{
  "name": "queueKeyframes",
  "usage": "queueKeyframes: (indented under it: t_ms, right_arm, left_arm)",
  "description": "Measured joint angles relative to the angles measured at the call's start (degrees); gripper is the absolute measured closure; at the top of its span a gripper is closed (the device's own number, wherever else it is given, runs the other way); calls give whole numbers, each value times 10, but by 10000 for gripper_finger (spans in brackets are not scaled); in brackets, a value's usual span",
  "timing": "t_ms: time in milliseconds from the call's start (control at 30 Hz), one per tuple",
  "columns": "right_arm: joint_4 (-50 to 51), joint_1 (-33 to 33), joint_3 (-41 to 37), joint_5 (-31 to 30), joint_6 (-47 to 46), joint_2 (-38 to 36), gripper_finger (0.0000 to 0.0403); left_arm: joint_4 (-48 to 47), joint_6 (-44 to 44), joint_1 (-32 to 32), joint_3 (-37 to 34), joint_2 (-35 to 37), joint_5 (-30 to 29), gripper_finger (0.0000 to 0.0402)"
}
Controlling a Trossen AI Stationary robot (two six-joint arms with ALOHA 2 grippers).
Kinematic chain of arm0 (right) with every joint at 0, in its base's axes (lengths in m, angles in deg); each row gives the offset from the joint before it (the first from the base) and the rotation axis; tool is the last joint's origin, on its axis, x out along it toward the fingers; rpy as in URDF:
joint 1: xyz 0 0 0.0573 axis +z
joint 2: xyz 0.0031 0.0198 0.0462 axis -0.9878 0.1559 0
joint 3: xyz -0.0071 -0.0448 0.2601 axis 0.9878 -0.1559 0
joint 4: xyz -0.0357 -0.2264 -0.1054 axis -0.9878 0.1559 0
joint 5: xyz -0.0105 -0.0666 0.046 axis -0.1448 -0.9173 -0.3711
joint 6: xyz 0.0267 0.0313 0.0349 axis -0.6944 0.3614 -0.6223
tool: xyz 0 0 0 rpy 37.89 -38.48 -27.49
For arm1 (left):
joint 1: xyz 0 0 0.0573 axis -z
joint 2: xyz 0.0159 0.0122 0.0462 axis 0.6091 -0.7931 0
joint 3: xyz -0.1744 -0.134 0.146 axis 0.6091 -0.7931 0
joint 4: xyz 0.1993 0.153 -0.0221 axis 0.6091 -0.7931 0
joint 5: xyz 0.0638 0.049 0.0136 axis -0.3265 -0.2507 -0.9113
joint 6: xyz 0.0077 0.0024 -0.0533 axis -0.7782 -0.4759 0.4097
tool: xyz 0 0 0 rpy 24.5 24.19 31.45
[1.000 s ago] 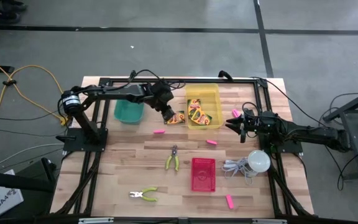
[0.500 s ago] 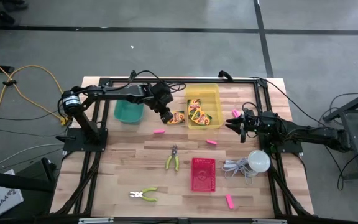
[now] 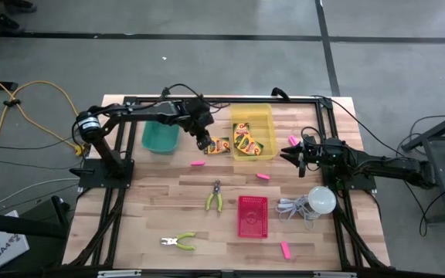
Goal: Pick & Place School Supplies
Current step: Put the crayon box into the yellow bin
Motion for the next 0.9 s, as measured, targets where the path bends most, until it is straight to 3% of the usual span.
queueKeyframes:
  t_ms: [300,633,900]
  right_arm:
    - [0,0,0,0,0,0,292]
    - [0,0,0,0,0,0,292]
    - [0,0,0,0,0,0,292]
  left_arm:
    - [1,1,-29,1,-31,-3,314]
    - [7,-71,-28,3,-33,-22,220]
    - [15,-127,-22,3,-33,-29,206]
